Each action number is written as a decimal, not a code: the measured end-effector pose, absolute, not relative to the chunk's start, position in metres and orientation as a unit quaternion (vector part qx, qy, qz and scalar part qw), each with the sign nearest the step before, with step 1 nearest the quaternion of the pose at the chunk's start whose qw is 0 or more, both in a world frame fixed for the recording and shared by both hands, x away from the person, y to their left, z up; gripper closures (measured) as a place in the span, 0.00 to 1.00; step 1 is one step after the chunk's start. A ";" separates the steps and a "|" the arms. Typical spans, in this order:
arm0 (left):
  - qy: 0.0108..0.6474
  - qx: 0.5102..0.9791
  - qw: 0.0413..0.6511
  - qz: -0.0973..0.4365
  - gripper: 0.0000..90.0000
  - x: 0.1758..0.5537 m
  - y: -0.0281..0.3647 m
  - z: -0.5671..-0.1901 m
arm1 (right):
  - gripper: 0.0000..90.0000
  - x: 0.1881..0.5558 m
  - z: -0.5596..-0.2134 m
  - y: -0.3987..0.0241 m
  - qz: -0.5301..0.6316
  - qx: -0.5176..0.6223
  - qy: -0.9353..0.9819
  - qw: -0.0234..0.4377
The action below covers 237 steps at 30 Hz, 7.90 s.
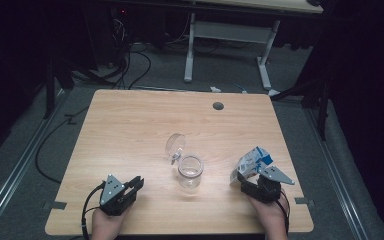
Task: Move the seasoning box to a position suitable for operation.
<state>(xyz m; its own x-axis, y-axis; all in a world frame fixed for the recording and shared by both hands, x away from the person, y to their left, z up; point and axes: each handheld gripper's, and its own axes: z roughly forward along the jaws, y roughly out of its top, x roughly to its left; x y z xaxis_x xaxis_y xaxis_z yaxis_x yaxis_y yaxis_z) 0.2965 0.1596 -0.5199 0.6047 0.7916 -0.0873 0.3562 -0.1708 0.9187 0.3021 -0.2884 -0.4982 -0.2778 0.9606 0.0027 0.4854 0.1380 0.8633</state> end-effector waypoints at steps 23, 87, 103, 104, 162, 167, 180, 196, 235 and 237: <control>0.389 0.732 0.519 0.208 0.88 0.297 0.160 -0.518 | 0.23 0.296 -0.497 -0.283 0.398 0.530 0.686 0.299; 0.390 0.731 0.520 0.206 0.87 0.297 0.163 -0.520 | 0.32 0.291 -0.478 -0.300 0.376 0.540 0.666 0.351; 0.393 0.728 0.524 0.205 0.87 0.297 0.164 -0.520 | 0.57 0.303 -0.473 -0.282 0.365 0.536 0.668 0.365; 0.392 0.728 0.524 0.205 0.87 0.297 0.164 -0.520 | 0.61 0.303 -0.472 -0.282 0.364 0.533 0.670 0.367; 0.388 0.732 0.522 0.201 0.82 0.297 0.165 -0.523 | 1.00 0.325 -0.485 -0.308 0.408 0.538 0.649 0.351; 0.381 0.735 0.525 0.196 0.73 0.298 0.163 -0.523 | 1.00 0.323 -0.485 -0.307 0.422 0.522 0.659 0.340; 0.340 0.751 0.528 0.206 0.53 0.296 0.154 -0.521 | 1.00 0.322 -0.469 -0.303 0.428 0.513 0.685 0.290; 0.340 0.740 0.545 0.198 0.47 0.298 0.154 -0.526 | 1.00 0.318 -0.429 -0.290 0.373 0.500 0.743 0.242; 0.341 0.728 0.562 0.194 0.47 0.293 0.156 -0.522 | 1.00 0.345 -0.400 -0.275 0.206 0.484 0.842 0.124; 0.341 0.728 0.562 0.194 0.46 0.293 0.156 -0.522 | 1.00 0.345 -0.399 -0.275 0.201 0.484 0.843 0.118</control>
<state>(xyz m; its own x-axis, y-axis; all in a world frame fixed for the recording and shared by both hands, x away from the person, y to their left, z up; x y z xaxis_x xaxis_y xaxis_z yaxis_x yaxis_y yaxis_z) 0.2935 0.1557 -0.5224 0.6924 0.7144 -0.1011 0.2783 -0.1352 0.9509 0.3455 -0.2747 -0.3991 -0.5037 0.8639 -0.0040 0.7689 0.4505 0.4537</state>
